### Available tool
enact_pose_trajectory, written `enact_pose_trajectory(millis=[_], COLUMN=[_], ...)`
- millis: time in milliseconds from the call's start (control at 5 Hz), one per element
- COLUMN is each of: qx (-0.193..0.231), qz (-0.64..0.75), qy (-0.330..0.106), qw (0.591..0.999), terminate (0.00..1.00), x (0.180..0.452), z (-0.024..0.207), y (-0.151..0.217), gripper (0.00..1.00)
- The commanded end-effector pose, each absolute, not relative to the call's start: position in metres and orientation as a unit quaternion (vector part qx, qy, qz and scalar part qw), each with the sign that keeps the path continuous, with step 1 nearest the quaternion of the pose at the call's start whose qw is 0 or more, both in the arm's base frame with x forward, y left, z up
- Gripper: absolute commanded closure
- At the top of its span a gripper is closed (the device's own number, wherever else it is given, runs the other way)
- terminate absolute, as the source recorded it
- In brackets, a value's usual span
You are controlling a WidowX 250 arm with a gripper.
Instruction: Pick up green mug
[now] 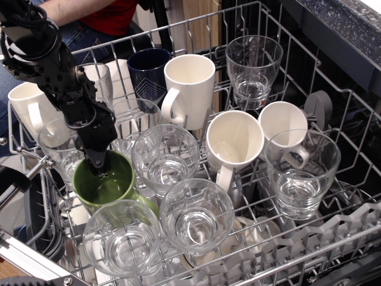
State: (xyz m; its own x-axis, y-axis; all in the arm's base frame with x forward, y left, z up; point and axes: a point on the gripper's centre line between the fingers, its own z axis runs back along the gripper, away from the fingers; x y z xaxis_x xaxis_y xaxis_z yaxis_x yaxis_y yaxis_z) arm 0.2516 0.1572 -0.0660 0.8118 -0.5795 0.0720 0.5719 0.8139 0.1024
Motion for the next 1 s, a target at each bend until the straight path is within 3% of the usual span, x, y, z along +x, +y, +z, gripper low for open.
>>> enact_pose_trajectory(millis=[0, 600, 800], qx=[0.024, -0.022, -0.04], qz=[-0.303, -0.306, -0.312], qy=[-0.04, 0.001, 0.013], qw=[0.952, 0.952, 0.949], terminate=[0.0, 0.0, 1.0], x=[0.272, 0.273, 0.269], z=[-0.019, 0.042, 0.068], y=[0.153, 0.141, 0.134], gripper=[1.0, 1.0, 1.0])
